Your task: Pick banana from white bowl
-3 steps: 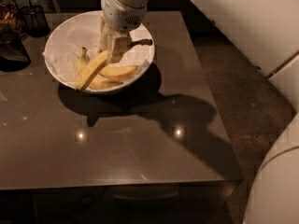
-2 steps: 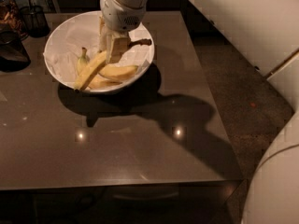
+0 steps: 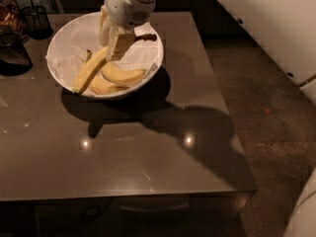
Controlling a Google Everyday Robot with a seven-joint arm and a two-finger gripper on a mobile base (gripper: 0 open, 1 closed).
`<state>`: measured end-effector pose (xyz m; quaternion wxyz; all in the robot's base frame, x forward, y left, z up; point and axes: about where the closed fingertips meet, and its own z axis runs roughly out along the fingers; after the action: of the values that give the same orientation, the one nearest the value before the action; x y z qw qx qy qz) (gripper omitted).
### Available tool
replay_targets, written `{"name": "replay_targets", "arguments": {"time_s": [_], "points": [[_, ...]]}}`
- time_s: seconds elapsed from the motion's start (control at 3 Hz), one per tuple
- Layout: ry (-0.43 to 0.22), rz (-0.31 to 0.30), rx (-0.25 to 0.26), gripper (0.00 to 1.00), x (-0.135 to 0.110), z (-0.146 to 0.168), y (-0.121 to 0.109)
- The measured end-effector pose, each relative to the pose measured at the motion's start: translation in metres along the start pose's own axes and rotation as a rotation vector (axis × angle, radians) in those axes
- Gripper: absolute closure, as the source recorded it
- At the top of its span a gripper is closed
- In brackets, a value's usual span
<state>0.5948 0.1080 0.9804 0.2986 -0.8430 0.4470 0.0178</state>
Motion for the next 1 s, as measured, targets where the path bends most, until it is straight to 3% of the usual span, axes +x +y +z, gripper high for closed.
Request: {"name": "replay_targets", "arguments": {"time_s": [0.33,0.67,1.0], "points": [[-0.032,-0.016,0.029,1.00,-0.011,-0.009,0.001],[-0.083,-0.032,0.025,1.00,-0.022,-0.007,0.012],[-0.087,-0.033,0.023,1.00,-0.023,-0.008,0.012]]}}
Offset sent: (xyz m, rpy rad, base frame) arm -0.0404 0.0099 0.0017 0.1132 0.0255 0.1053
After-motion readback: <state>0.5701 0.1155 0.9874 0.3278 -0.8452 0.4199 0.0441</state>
